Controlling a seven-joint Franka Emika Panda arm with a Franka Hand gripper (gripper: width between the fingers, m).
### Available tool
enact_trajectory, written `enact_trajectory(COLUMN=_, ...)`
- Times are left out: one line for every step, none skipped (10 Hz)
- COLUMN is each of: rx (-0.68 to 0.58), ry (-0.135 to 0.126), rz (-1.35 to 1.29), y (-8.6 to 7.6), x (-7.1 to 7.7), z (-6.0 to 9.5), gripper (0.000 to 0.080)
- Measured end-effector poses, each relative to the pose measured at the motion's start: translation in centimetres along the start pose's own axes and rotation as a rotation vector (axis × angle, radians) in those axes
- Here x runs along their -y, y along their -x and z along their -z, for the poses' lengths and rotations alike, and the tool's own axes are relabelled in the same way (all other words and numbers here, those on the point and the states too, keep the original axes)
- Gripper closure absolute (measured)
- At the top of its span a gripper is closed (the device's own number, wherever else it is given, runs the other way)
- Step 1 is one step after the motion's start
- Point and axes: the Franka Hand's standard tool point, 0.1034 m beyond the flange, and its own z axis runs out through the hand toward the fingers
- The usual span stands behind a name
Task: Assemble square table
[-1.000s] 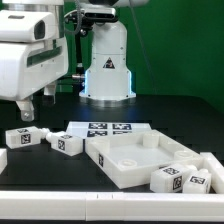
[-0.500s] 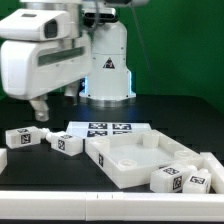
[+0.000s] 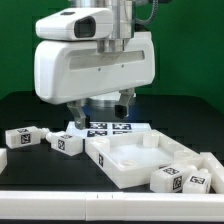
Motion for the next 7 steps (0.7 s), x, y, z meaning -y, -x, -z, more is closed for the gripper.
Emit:
enact_trajectory(rx=0.0, ry=0.0, rz=0.0, y=0.0, x=0.0, z=0.0, gripper=0.015)
enact_trajectory(rx=0.0, ry=0.0, rz=0.0, y=0.0, x=0.0, z=0.0, gripper=0.015)
enact_trajectory(rx=-0.005, ry=0.006, rz=-0.03, y=-0.4, x=0.3, z=0.0, gripper=0.015)
enact_trajectory(rx=-0.025, ry=0.03, rz=-0.104, y=-2.0, x=1.2, z=0.0, gripper=0.015)
enact_trajectory(rx=-0.04, ry=0.033, rz=-0.246, y=-3.9, x=2.9, z=-0.2, gripper=0.015)
enact_trajectory(rx=-0.069, ry=0.033, rz=-0.434, y=-6.3, x=4.7, z=-0.8, gripper=0.015)
enact_trajectory(rx=-0.099, ry=0.028, rz=-0.553, y=-8.9, x=6.5, z=-1.8, gripper=0.015)
